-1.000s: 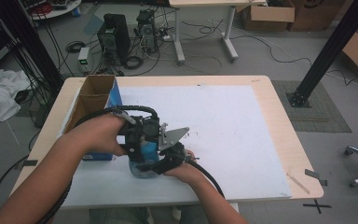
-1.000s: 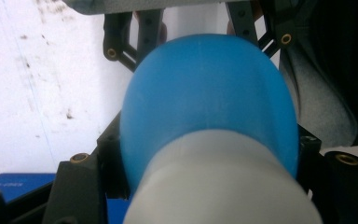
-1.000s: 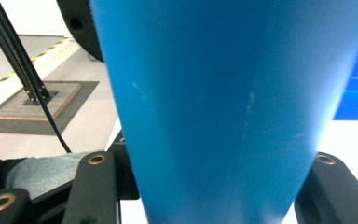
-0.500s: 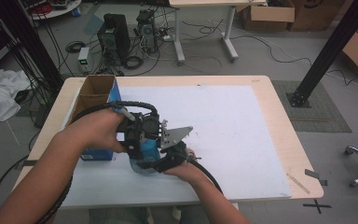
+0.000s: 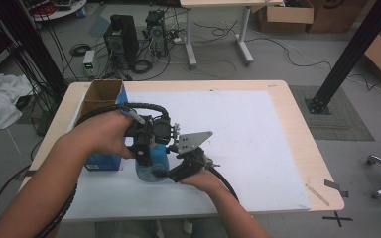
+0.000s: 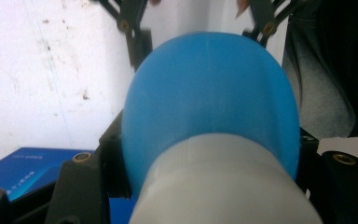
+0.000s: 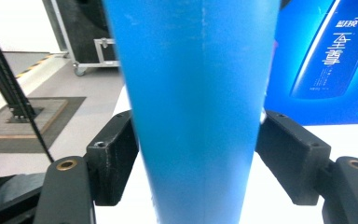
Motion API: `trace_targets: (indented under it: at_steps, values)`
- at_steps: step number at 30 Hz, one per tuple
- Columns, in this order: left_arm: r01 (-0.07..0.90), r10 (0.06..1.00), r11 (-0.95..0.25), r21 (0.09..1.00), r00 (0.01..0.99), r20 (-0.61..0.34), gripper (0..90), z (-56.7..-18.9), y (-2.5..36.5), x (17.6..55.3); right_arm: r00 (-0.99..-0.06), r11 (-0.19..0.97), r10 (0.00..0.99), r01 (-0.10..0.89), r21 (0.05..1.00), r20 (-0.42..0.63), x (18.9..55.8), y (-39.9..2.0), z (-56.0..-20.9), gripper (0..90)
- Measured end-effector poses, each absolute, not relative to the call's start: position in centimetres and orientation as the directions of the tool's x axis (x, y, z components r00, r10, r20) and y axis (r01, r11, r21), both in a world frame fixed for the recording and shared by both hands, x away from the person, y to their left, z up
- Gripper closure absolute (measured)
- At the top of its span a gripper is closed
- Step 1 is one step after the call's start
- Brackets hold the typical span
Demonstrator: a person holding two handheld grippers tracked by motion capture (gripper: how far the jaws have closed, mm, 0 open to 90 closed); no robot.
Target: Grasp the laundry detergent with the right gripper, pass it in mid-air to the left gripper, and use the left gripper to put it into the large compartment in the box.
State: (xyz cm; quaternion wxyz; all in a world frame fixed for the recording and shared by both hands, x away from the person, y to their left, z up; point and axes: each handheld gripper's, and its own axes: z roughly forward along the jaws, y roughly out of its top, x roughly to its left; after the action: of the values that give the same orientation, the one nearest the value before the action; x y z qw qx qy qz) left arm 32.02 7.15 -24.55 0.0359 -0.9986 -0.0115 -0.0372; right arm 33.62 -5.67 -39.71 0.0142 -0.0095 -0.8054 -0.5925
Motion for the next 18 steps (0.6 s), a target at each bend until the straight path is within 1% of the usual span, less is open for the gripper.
trace_targets:
  at_steps: [2, 6, 8, 10, 16, 18]
  values:
    - [0.032, 0.027, -0.997, -0.072, 0.997, 0.072, 37.9, -24.5, 7.3, 32.1, -0.999, 0.304, -0.002, 0.032, 0.952, 0.034, 33.6, -6.0, -39.5, 27.0]
    - [0.033, 0.028, -0.996, -0.084, 0.998, 0.061, 37.8, -24.2, 7.3, 32.4, -0.998, 0.334, 0.005, 0.053, 0.941, 0.055, 34.0, -6.9, -38.9, 19.8]
    - [0.048, 0.043, -0.995, -0.086, 0.997, 0.057, 37.8, -23.9, 7.3, 32.6, -0.998, 0.354, 0.009, 0.059, 0.933, 0.059, 34.2, -7.3, -38.6, 18.7]
    - [0.057, 0.053, -0.994, -0.088, 0.997, 0.055, 37.8, -23.4, 7.3, 32.7, -0.998, 0.376, 0.016, 0.06, 0.925, 0.059, 34.4, -7.9, -38.2, 15.5]
    - [0.125, 0.122, -0.989, -0.078, 0.992, 0.042, 37.7, -21.1, 7.5, 33.9, -0.999, 0.485, 0.017, 0.04, 0.874, 0.036, 35.3, -9.7, -35.7, 14.3]
    - [0.154, 0.151, -0.985, -0.079, 0.988, 0.034, 37.6, -20.5, 7.7, 34.4, -1.0, 0.546, 0.019, 0.018, 0.838, 0.009, 35.8, -10.5, -34.2, 13.5]
